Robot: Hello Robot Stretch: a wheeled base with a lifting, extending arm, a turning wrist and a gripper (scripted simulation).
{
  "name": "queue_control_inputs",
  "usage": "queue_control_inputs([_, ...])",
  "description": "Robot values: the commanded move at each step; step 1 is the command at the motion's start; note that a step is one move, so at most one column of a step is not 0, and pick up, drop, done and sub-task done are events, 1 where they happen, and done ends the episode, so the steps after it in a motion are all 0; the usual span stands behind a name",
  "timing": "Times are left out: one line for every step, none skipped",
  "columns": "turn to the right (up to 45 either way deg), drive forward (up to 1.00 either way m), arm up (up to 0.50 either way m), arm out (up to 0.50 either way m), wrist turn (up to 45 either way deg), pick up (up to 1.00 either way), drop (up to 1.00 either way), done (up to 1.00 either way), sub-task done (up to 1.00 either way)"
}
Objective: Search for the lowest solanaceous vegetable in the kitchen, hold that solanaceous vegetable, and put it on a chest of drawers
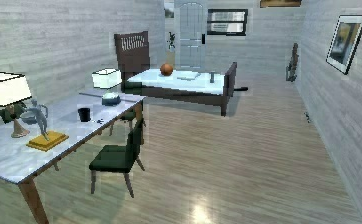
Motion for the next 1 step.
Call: queue_control_inputs([0.0,0.00,0.00,0.00,0.0,0.00,0.00,1.00,0.00])
